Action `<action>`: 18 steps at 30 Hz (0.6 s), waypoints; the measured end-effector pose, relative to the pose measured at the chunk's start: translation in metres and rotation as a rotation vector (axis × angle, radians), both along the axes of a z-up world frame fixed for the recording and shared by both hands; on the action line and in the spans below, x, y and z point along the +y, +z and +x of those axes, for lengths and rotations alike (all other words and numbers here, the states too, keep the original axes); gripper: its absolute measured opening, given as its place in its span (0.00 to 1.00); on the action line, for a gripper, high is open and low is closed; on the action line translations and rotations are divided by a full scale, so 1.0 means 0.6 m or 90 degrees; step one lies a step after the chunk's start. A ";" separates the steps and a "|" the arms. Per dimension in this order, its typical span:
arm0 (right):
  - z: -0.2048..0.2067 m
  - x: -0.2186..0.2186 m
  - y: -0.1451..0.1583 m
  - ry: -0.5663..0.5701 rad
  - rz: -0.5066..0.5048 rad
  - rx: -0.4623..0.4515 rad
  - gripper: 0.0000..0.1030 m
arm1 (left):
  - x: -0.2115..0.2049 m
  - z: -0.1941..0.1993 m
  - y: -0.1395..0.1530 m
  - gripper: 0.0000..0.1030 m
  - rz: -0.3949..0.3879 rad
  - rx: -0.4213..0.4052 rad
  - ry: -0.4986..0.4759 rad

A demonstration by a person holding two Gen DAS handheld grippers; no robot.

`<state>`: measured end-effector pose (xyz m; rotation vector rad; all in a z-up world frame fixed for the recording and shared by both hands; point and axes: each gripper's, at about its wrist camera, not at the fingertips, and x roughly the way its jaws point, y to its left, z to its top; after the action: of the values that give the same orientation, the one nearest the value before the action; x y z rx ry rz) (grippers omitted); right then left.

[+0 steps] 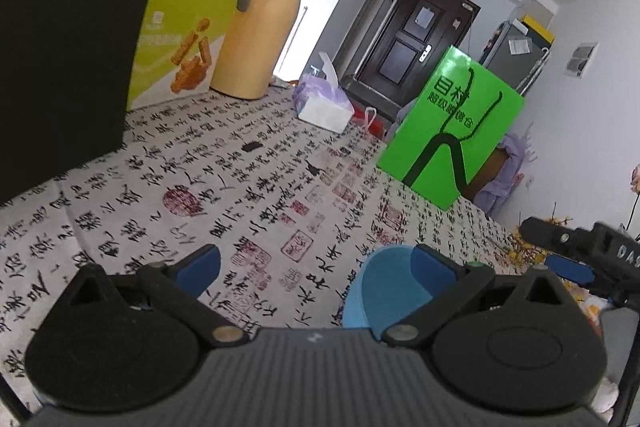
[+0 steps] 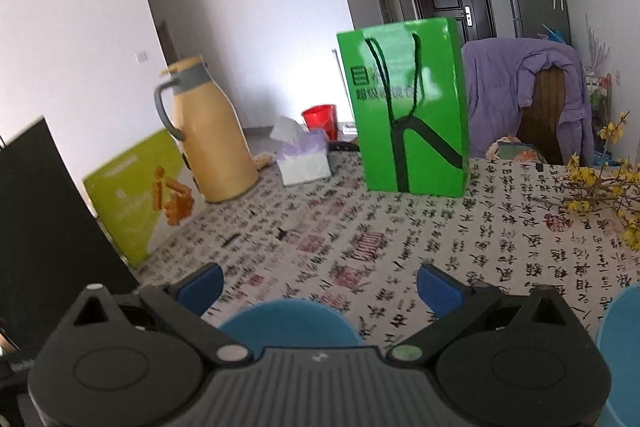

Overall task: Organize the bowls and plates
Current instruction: 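Move both open grippers onto the rims of two blue bowls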

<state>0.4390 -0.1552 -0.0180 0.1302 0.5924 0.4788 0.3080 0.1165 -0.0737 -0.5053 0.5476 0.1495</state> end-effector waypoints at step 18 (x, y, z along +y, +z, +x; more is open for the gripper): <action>0.043 0.022 -0.086 0.028 -0.104 0.049 0.77 | -0.042 0.057 -0.077 1.00 -0.011 0.072 0.009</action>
<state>0.4646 -0.1421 -0.0694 -0.0197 0.7084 0.4683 0.3420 0.0911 -0.1198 -0.5204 0.6565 0.1876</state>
